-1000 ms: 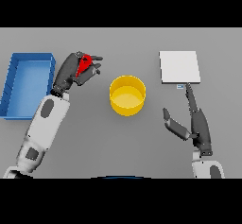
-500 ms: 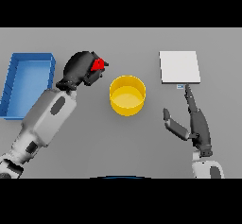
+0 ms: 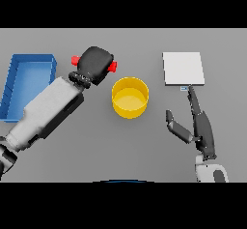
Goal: Pick up the red beaker and tilt it to pour out 1 green nut into yellow bowl. Pick up the yellow bowl and place it on the metallic measuring scale.
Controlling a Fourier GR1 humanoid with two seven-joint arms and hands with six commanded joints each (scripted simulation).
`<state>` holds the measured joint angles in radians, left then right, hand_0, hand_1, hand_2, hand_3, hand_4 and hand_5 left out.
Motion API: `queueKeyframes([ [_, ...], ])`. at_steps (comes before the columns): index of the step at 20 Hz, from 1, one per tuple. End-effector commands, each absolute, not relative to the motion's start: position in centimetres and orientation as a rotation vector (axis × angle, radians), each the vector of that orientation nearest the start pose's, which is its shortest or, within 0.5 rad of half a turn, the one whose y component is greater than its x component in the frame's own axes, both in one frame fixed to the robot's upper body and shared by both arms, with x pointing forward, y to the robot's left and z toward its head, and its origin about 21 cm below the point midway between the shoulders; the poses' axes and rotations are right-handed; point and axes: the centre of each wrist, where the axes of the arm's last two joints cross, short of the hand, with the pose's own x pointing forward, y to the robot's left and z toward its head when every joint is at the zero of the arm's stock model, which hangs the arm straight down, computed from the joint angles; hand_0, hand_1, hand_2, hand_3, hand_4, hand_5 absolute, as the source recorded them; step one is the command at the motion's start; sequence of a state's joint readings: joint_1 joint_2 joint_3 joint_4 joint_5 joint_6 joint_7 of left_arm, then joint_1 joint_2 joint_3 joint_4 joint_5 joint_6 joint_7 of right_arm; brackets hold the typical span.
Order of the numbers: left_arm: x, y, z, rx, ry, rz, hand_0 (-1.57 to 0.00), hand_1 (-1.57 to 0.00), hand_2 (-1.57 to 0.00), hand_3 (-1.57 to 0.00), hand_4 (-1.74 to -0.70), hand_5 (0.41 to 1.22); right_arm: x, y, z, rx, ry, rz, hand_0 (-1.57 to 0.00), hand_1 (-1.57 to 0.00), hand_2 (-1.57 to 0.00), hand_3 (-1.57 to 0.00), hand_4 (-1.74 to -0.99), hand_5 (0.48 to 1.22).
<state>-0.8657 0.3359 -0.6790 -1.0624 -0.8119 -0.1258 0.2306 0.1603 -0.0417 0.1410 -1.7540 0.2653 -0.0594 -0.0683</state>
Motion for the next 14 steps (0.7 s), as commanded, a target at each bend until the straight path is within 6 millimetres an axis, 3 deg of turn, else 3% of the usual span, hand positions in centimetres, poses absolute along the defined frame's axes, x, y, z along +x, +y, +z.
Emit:
queueKeyframes([
  [1, 38.3, 10.6, 9.9, 0.957, -1.351, -1.741, -1.57, -1.57, -1.57, -1.39, -1.69, 1.211, 20.8, -21.8, 0.9, -0.204, -1.677, 0.238, 0.00, 0.00, 0.00, 0.00, -1.287, 0.690],
  [3, 38.5, 9.8, 10.2, 0.985, -1.324, -1.862, -1.57, -1.57, -1.57, -1.28, -1.70, 1.215, 20.5, -21.7, 0.4, -0.196, -1.676, 0.220, 0.00, 0.00, 0.00, 0.00, -1.292, 0.678],
  [7, 38.6, 8.2, 10.3, 1.033, -1.264, -2.109, -1.57, -1.57, -1.57, -1.45, -1.72, 1.218, 20.9, -21.3, 0.7, -0.175, -1.681, 0.177, 0.00, 0.00, 0.00, 0.00, -1.294, 0.653],
  [14, 38.5, 5.9, 10.3, 1.212, -1.065, -2.397, -1.57, -1.57, -1.57, -1.55, -1.74, 1.220, 20.9, -21.5, 0.4, -0.198, -1.680, 0.182, 0.00, 0.00, 0.00, 0.00, -1.288, 0.627],
])
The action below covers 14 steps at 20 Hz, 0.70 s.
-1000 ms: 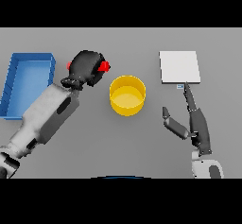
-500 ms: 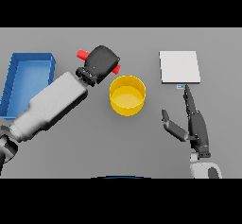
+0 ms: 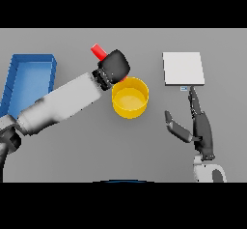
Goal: Pick up the red beaker and tilt it to pour out 1 green nut into yellow bowl. Pick up the yellow bowl and place it on the metallic measuring scale.
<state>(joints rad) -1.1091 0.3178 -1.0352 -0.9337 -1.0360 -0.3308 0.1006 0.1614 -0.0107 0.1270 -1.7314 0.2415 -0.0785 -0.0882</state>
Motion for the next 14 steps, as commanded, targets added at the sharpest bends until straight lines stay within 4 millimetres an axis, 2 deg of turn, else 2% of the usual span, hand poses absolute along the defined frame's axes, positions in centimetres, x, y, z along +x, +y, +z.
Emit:
queueKeyframes([
  [1, 38.5, 5.9, 10.3, -1.397, 1.211, 2.804, -1.57, -1.57, -1.57, -1.55, -1.74, 1.221, 20.8, -21.4, 0.5, -0.206, -1.680, 0.183, 0.00, 0.00, 0.00, 0.00, -1.286, 0.618],
  [4, 39.0, 5.8, 10.8, -1.400, 1.126, 2.753, -1.57, -1.57, -1.57, -1.56, -1.74, 1.221, 20.8, -21.1, 0.2, -0.222, -1.662, 0.188, 0.00, 0.00, 0.00, 0.00, -1.276, 0.593],
  [7, 39.0, 4.5, 11.4, -1.406, 0.982, 2.720, -1.57, -1.57, -1.57, -1.57, -1.74, 1.221, 20.7, -21.2, 0.1, -0.248, -1.661, 0.204, 0.00, 0.00, 0.00, 0.00, -1.250, 0.583],
  [12, 39.1, 3.8, 11.5, -1.363, 0.822, 2.643, -1.57, -1.57, -1.57, -1.57, -1.73, 1.221, 20.8, -21.2, 0.2, -0.252, -1.668, 0.207, 0.00, 0.00, 0.00, 0.00, -1.204, 0.591],
  [14, 39.2, 3.6, 11.6, -1.340, 0.778, 2.602, -1.57, -1.57, -1.57, -1.57, -1.73, 1.221, 20.8, -21.1, 0.2, -0.254, -1.683, 0.211, 0.00, 0.00, 0.00, 0.00, -1.210, 0.592],
])
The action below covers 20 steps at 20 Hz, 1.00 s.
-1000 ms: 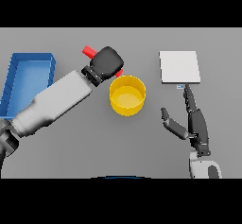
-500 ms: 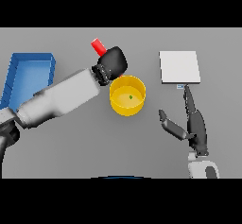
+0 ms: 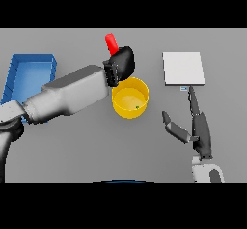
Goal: Pick up the red beaker and tilt it to pour out 1 green nut into yellow bowl. Pick up the yellow bowl and place it on the metallic measuring scale.
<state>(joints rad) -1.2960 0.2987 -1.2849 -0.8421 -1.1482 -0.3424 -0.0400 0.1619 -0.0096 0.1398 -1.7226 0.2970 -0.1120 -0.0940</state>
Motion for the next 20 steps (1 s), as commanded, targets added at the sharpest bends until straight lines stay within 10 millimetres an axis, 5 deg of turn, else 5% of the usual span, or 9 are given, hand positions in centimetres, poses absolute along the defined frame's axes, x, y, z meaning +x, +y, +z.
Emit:
queueKeyframes([
  [1, 39.3, 3.6, 11.7, -1.347, 0.758, 2.591, -1.57, -1.57, -1.57, -1.57, -1.73, 1.221, 20.8, -21.0, 0.2, -0.256, -1.680, 0.212, 0.00, 0.00, 0.00, 0.00, -1.209, 0.593],
  [5, 40.1, 3.2, 14.5, -1.364, 0.749, 2.570, -1.57, -1.57, -1.57, -1.57, -1.73, 1.221, 20.9, -20.9, 0.3, -0.268, -1.677, 0.213, 0.00, 0.00, 0.00, 0.00, -1.206, 0.592],
  [7, 41.1, 3.3, 17.7, -1.451, 0.811, 2.517, -1.57, -1.57, -1.57, -1.49, -1.73, 1.221, 20.9, -21.1, 0.2, -0.276, -1.685, 0.225, 0.00, 0.00, 0.00, 0.00, -1.203, 0.592],
  [8, 41.5, 3.5, 19.6, -1.518, 0.827, 2.496, -1.57, -1.57, -1.40, -1.51, -1.68, 1.221, 21.1, -21.3, 0.3, -0.277, -1.688, 0.221, 0.00, 0.00, 0.00, 0.00, -1.201, 0.592],
  [10, 42.7, 4.5, 22.6, -1.588, 0.918, 2.479, -1.57, -1.57, -1.46, -1.04, -1.70, 1.221, 21.1, -21.0, 0.4, -0.258, -1.698, 0.213, 0.00, 0.00, 0.00, 0.00, -1.186, 0.596],
  [14, 44.7, 6.6, 28.6, -1.838, 1.132, 2.486, -1.57, -1.57, -1.53, -1.35, -1.71, 1.221, 21.4, -20.8, 0.5, -0.198, -1.690, 0.188, 0.00, 0.00, 0.00, 0.00, -1.183, 0.595],
  [17, 46.7, 11.9, 30.8, -2.080, 1.533, 2.532, -1.57, -1.57, -1.55, -1.38, -1.73, 1.221, 21.4, -21.0, 0.4, -0.193, -1.694, 0.191, 0.00, 0.00, 0.00, 0.00, -1.199, 0.594],
  [20, 47.7, 18.0, 31.0, -2.282, 2.026, 2.482, -1.57, -1.57, -1.56, -1.37, -1.73, 1.221, 21.3, -21.2, 0.1, -0.176, -1.701, 0.194, 0.00, 0.00, 0.00, 0.00, -1.224, 0.592],
])
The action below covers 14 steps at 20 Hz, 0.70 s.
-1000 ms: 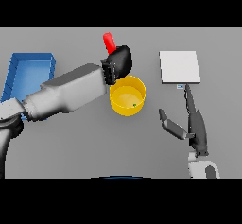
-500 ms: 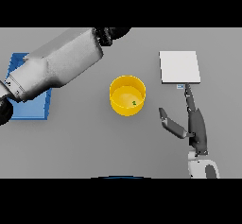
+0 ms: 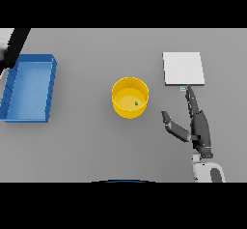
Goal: Pick up the red beaker and tilt it to pour out 1 green nut into yellow bowl. Pick up the yellow bowl and place it on the metallic measuring scale.
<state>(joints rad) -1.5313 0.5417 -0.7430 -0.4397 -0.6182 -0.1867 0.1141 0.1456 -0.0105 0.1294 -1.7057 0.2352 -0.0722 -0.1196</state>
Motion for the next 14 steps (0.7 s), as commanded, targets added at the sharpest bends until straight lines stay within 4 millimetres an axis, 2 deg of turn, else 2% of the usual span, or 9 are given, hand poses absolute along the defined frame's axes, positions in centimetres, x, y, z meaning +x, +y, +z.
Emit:
queueKeyframes([
  [1, 47.8, 20.3, 30.5, 1.297, -1.256, -1.393, -1.57, -1.57, -1.56, -1.38, -1.73, 1.221, 21.3, -21.2, 0.1, -0.183, -1.708, 0.198, 0.00, 0.00, 0.00, 0.00, -1.222, 0.590],
  [2, 47.8, 21.6, 30.3, 1.255, -1.285, -1.298, -1.57, -1.57, -1.56, -1.40, -1.74, 1.221, 21.2, -21.7, 0.0, -0.190, -1.715, 0.200, 0.00, 0.00, 0.00, 0.00, -1.222, 0.587],
  [5, 47.1, 26.4, 28.2, 1.143, -1.342, -1.052, -1.57, -1.57, -1.57, -1.43, -1.74, 1.221, 21.3, -21.4, -0.3, -0.178, -1.708, 0.219, 0.00, 0.00, 0.00, 0.00, -1.226, 0.587],
  [7, 46.1, 29.2, 26.0, 1.125, -1.328, -0.879, -1.57, -1.57, -1.57, -1.41, -1.74, 1.221, 21.2, -21.7, -0.2, -0.189, -1.729, 0.240, 0.00, 0.00, 0.00, 0.00, -1.217, 0.595],
  [11, 43.3, 32.2, 21.9, 1.063, -1.304, -0.588, -1.57, -1.57, -1.57, -1.45, -1.74, 1.221, 21.5, -21.7, -0.4, -0.198, -1.702, 0.268, 0.00, 0.00, 0.00, 0.00, -1.209, 0.620],
  [14, 40.9, 32.8, 18.1, 1.034, -1.227, -0.449, -1.57, -1.57, -1.57, -1.45, -1.74, 1.221, 21.7, -21.8, -0.1, -0.206, -1.707, 0.287, 0.00, 0.00, 0.00, 0.00, -1.210, 0.649],
])
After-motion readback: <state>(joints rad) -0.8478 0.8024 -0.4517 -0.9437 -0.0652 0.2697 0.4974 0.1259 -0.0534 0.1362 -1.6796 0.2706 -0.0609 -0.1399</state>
